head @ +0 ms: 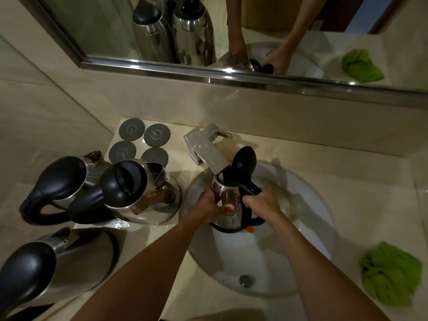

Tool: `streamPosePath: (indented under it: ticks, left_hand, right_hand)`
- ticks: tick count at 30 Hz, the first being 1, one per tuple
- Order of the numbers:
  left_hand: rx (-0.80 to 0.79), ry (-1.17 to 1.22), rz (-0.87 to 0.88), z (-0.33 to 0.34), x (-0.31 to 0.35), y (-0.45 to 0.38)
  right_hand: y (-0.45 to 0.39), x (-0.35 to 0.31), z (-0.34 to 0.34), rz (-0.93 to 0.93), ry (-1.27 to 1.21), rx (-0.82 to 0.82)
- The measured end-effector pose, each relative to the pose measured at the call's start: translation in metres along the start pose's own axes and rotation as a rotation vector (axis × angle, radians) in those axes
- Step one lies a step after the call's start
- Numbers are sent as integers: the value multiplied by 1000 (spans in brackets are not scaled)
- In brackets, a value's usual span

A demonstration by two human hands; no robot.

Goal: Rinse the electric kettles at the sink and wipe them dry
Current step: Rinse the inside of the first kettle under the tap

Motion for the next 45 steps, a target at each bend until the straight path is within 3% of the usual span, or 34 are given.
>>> streamPosePath:
  ticks: [45]
  left_hand:
    - [-15,-86,49,1,-7,-11]
  right_hand:
    - [-4,0,-4,40,20,-28]
Point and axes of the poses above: each hand's wrist, its own y-axis away from the middle knuckle, its own z-axis out of the palm, x = y × z, the point moved 6 cm from there along -y, towards the middle knuckle, and after that the axes turned 6 degrees about x, right-handed, at the moved point
